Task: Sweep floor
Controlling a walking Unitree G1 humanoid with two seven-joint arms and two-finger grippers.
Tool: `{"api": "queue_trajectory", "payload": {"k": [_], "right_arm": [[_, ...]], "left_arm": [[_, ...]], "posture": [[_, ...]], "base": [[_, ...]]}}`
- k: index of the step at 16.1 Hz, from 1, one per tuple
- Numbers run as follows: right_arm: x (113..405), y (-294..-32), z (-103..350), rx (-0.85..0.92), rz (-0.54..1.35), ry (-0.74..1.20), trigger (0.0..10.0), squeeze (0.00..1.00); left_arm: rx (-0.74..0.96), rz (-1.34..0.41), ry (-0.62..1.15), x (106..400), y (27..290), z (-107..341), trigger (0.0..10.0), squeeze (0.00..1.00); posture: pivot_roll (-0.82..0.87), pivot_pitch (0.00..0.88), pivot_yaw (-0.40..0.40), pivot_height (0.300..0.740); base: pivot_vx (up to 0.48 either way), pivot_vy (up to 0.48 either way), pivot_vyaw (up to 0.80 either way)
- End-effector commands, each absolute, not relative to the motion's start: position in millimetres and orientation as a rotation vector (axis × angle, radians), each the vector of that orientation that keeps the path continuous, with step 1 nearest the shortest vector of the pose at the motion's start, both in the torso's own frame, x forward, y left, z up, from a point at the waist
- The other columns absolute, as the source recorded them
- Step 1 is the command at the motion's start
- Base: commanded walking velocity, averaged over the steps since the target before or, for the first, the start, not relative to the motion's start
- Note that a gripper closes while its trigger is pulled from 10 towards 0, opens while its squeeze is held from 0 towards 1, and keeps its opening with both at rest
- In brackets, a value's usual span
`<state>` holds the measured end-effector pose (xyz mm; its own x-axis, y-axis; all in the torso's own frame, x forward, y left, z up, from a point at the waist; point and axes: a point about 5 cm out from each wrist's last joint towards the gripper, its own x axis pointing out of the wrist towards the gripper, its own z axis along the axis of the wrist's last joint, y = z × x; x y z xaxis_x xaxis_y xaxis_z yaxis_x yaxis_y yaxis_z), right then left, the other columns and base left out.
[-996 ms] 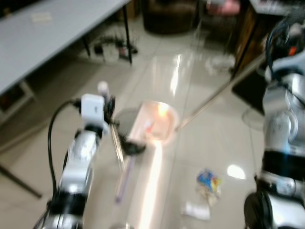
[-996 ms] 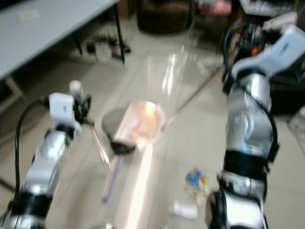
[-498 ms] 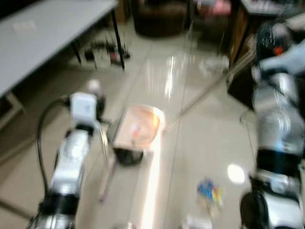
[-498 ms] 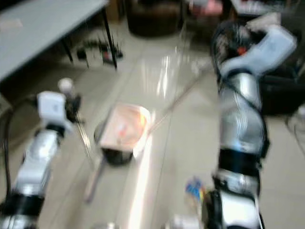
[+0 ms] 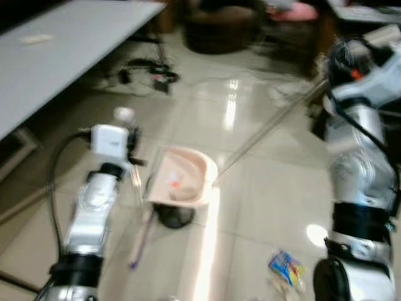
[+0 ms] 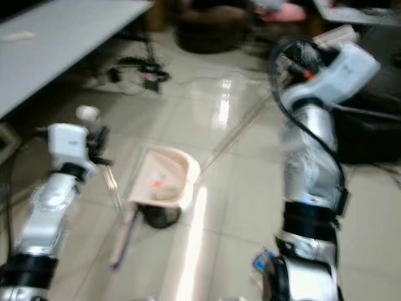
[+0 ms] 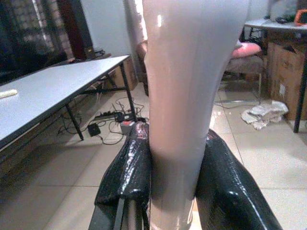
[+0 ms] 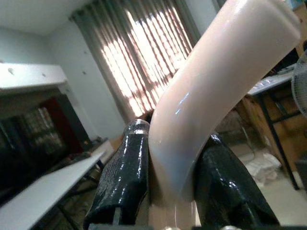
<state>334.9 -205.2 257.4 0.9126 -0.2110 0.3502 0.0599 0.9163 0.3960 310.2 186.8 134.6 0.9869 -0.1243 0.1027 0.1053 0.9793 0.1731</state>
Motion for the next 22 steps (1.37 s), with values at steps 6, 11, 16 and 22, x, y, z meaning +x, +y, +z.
{"api": "queue_trajectory", "payload": {"k": [6,11,16,22], "right_arm": [[329,-204,276,0.414,-0.13,-0.491,10.0,0.0],[330,-207,279,0.398,-0.133,-0.508,10.0,0.0],[333,-210,281,0.35,-0.125,-0.521,10.0,0.0],[353,-185,272,0.237,-0.016,-0.525,10.0,0.0]], "left_arm": [[0.194,-0.123,-0.155,315,191,145,10.0,0.0],[0.184,-0.123,-0.13,317,191,142,10.0,0.0],[0.214,-0.097,-0.107,319,195,140,10.0,0.0],[0.232,-0.099,-0.062,314,200,134,10.0,0.0]], "posture": [[0.0,0.0,0.051,0.74],[0.0,0.0,0.053,0.74],[0.01,0.003,0.047,0.74],[0.03,0.037,0.06,0.74]], "base": [[0.454,0.0,0.0],[0.085,0.0,0.0],[0.0,0.0,0.0],[0.0,0.0,0.0]]}}
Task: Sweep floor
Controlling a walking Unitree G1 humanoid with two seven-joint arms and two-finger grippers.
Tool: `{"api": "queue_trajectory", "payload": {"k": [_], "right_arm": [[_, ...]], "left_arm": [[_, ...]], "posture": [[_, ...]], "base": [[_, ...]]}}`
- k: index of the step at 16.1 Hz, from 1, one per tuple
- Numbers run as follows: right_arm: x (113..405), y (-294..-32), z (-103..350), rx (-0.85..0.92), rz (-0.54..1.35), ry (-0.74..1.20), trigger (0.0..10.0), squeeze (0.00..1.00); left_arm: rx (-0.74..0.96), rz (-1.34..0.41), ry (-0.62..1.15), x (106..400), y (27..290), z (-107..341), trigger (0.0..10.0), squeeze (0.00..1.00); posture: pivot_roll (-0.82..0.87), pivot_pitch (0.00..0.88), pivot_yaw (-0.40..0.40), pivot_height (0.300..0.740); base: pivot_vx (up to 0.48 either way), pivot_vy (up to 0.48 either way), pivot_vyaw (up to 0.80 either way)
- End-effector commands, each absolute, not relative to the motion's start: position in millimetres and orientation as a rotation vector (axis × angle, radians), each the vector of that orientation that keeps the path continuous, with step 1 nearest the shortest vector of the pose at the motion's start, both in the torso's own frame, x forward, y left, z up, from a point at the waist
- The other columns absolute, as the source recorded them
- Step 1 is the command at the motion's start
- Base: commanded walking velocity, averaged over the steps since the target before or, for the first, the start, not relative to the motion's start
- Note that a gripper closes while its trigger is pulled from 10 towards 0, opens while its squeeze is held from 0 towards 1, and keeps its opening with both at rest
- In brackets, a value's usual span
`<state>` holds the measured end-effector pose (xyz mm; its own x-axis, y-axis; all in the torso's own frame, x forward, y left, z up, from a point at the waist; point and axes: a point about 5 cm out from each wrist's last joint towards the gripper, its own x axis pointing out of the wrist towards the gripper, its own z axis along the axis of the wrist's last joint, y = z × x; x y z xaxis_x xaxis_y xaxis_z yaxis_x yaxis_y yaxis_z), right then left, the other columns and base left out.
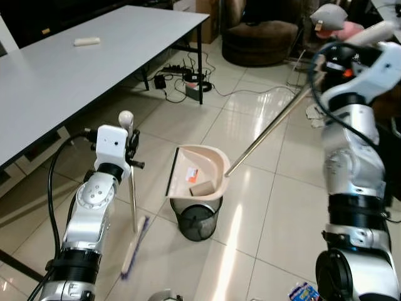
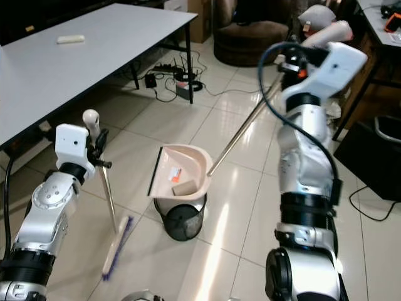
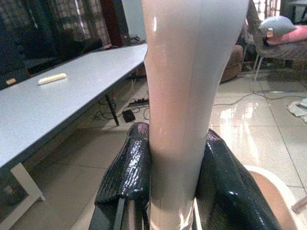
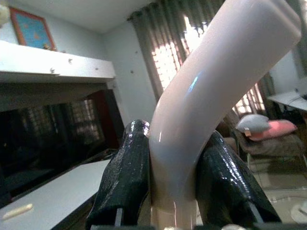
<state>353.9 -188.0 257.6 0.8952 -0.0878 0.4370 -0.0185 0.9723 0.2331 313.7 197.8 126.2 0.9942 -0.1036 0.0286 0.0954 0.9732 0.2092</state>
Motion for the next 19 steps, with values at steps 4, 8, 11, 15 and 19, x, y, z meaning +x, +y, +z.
{"api": "queue_trajectory", "payload": {"k": [4,8,11,15,19], "right_arm": [[366,-173,273,0.186,0.055,-0.578,10.0,0.0],[366,-137,266,-0.047,0.212,-0.611,10.0,0.0],[357,-118,259,-0.116,0.279,-0.66,10.0,0.0],[338,-84,249,-0.184,0.403,-0.737,10.0,0.0],[328,-65,238,-0.27,0.495,-0.766,10.0,0.0]], "left_arm": [[0.237,-0.104,-0.066,313,199,136,10.0,0.0],[0.231,-0.11,-0.065,309,201,134,10.0,0.0],[0.226,-0.119,-0.057,309,195,130,10.0,0.0],[0.226,-0.128,-0.063,311,189,130,10.0,0.0],[0.231,-0.121,-0.063,310,193,131,10.0,0.0]], "posture": [[0.03,0.047,0.057,0.74],[0.03,0.043,0.061,0.74],[0.01,0.033,0.059,0.74],[0.01,0.036,0.056,0.74],[0.02,0.035,0.047,0.74]], "base": [[0.0,0.0,0.0],[0.0,0.0,0.0],[0.0,0.0,0.0],[0.0,0.0,0.0],[0.0,0.0,0.0]]}}
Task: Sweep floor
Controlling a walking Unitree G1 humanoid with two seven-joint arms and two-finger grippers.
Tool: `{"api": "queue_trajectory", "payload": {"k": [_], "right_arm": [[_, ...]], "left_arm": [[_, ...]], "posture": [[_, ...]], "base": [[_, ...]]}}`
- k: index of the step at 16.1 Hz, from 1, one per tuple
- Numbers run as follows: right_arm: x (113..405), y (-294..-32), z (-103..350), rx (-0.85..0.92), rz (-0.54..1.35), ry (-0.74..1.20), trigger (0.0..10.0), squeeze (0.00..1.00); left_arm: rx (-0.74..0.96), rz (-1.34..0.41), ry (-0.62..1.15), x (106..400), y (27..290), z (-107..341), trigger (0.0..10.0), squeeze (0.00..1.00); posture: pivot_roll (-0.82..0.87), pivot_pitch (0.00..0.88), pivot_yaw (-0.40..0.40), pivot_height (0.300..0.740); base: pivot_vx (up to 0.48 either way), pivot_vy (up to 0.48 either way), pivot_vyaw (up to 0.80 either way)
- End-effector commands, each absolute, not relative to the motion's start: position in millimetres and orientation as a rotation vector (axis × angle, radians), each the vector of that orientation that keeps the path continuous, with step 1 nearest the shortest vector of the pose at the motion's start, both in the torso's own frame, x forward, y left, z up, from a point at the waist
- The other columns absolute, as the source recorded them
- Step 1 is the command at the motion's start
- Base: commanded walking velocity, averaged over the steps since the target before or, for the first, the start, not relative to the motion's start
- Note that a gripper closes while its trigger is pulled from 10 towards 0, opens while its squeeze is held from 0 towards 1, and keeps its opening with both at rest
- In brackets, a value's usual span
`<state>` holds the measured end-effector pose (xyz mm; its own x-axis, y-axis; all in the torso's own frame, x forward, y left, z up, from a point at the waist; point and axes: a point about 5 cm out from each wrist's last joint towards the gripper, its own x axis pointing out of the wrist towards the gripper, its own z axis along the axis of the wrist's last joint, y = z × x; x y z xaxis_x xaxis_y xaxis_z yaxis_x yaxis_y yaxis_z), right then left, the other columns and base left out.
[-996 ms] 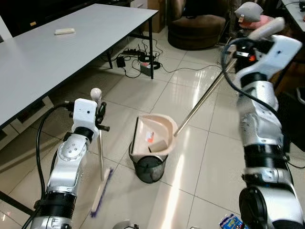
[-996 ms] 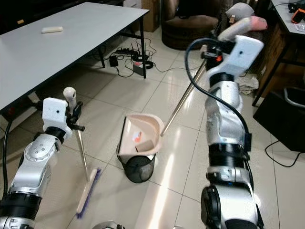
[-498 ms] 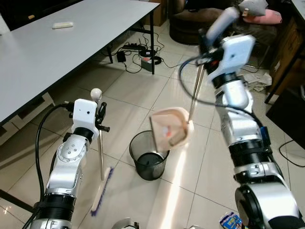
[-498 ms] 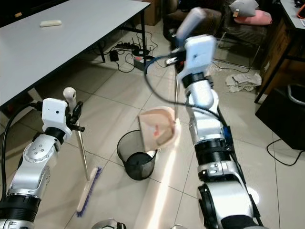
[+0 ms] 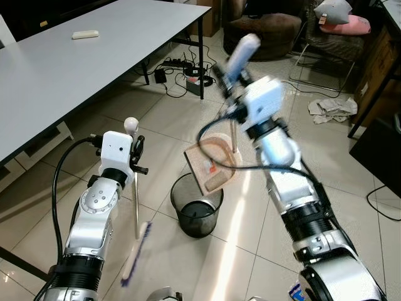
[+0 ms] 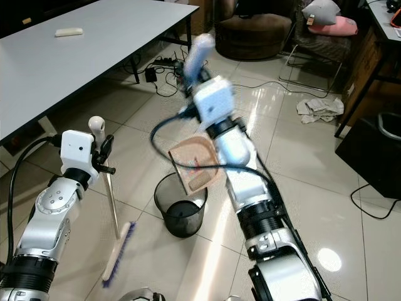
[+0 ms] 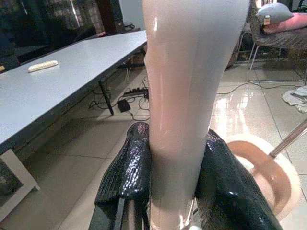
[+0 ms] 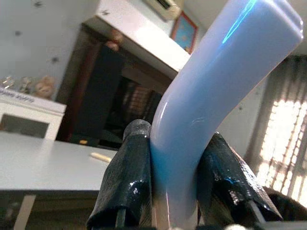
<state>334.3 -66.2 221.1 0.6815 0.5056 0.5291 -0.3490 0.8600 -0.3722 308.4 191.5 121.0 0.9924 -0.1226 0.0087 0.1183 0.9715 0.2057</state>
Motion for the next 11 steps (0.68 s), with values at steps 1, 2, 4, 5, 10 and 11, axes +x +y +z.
{"api": "queue_trajectory", "payload": {"k": [1,2,4,5,10,11], "right_arm": [[325,-60,236,-0.306,0.526,-0.783,10.0,0.0],[324,-57,233,-0.324,0.547,-0.787,10.0,0.0],[319,-49,228,-0.379,0.594,-0.811,10.0,0.0],[318,-47,228,-0.401,0.604,-0.82,10.0,0.0],[314,-47,231,-0.493,0.628,-0.88,10.0,0.0],[317,-57,243,-0.497,0.555,-0.911,10.0,0.0]], "left_arm": [[0.23,-0.114,-0.065,309,194,131,10.0,0.0],[0.23,-0.114,-0.064,310,194,131,10.0,0.0],[0.228,-0.114,-0.065,310,193,132,10.0,0.0],[0.228,-0.114,-0.065,310,193,132,10.0,0.0],[0.217,-0.123,-0.061,310,191,130,10.0,0.0],[0.207,-0.134,-0.051,310,190,129,10.0,0.0]], "posture": [[0.02,0.034,0.045,0.74],[0.02,0.036,0.044,0.74],[0.02,0.037,0.04,0.74],[0.02,0.037,0.04,0.74],[0.02,0.031,0.041,0.74],[0.02,0.029,0.039,0.74]], "base": [[0.0,0.0,0.0],[0.0,0.0,0.0],[0.0,0.0,0.0],[0.0,0.0,0.0],[0.0,0.0,0.0],[0.0,0.0,0.0]]}}
